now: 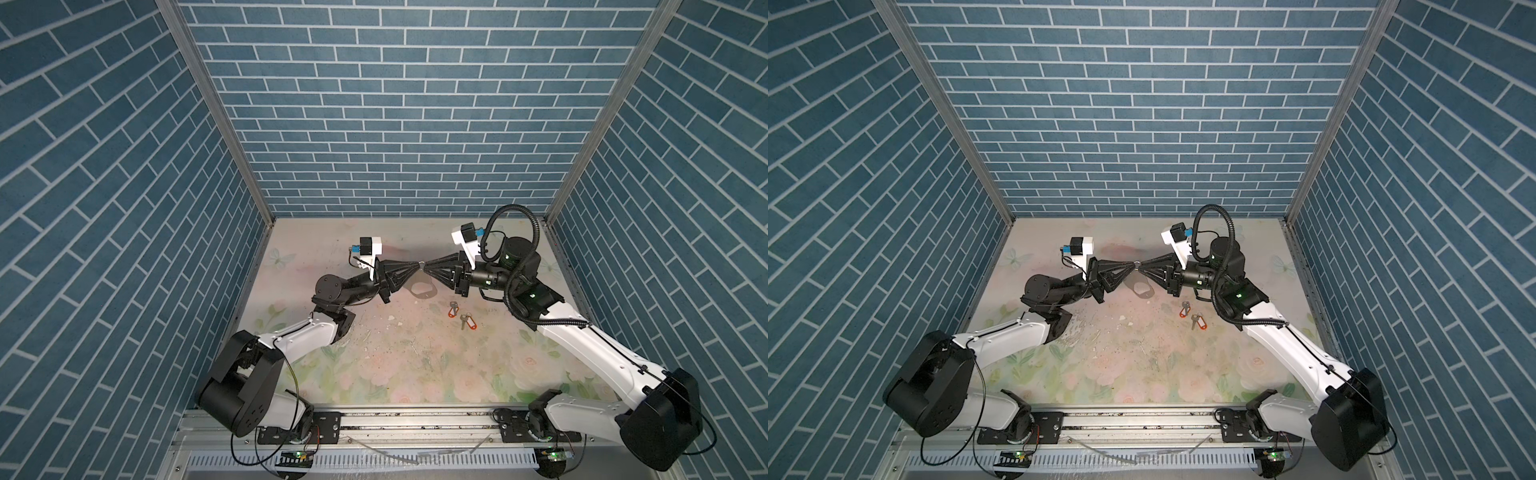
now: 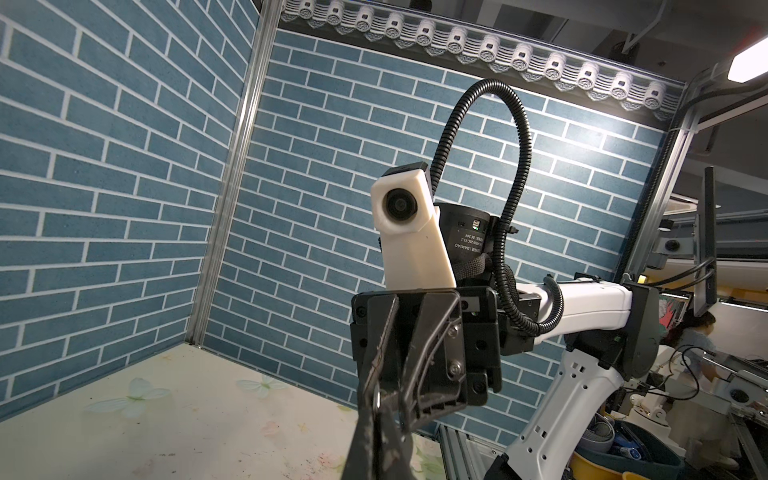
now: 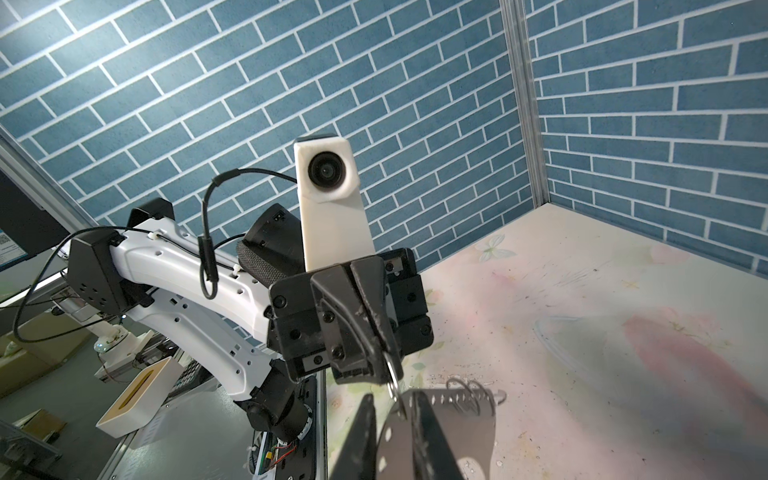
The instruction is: Put the keys on the keyring
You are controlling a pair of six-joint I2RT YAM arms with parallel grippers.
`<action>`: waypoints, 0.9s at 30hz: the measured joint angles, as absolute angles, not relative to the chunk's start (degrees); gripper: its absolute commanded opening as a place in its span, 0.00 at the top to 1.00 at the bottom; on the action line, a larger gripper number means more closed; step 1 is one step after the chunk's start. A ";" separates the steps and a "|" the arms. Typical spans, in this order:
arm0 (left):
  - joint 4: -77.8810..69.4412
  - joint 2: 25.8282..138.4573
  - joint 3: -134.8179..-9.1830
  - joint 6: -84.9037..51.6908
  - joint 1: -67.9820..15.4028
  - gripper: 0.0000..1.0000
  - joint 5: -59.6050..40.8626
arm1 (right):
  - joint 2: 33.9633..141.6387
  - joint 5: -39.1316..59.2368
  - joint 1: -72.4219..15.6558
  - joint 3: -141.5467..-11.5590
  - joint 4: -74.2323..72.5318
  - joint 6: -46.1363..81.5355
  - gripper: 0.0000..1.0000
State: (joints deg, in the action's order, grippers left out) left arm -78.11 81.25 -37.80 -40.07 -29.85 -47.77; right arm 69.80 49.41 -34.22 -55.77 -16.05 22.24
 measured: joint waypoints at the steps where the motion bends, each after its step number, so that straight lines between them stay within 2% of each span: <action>1: -78.11 81.25 -37.78 -40.05 -29.85 1.00 -47.81 | 69.91 49.32 -34.39 -55.86 -16.12 22.24 0.87; 10: -78.54 80.05 -37.63 -39.64 -29.65 1.00 -47.77 | 71.02 48.69 -34.85 -57.34 -16.34 22.68 1.00; 22: -79.09 79.81 -37.58 -39.57 -29.58 1.00 -47.68 | 71.02 48.25 -35.31 -58.67 -14.22 22.04 1.00; 27: -79.00 79.81 -37.56 -39.55 -29.54 1.00 -47.72 | 71.00 47.88 -35.62 -59.66 -11.90 20.99 0.80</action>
State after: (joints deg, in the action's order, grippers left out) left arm -79.00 79.81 -37.56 -39.55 -29.54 -47.72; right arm 71.00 47.88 -35.62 -59.66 -11.90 20.99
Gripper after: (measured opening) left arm 0.045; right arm 0.159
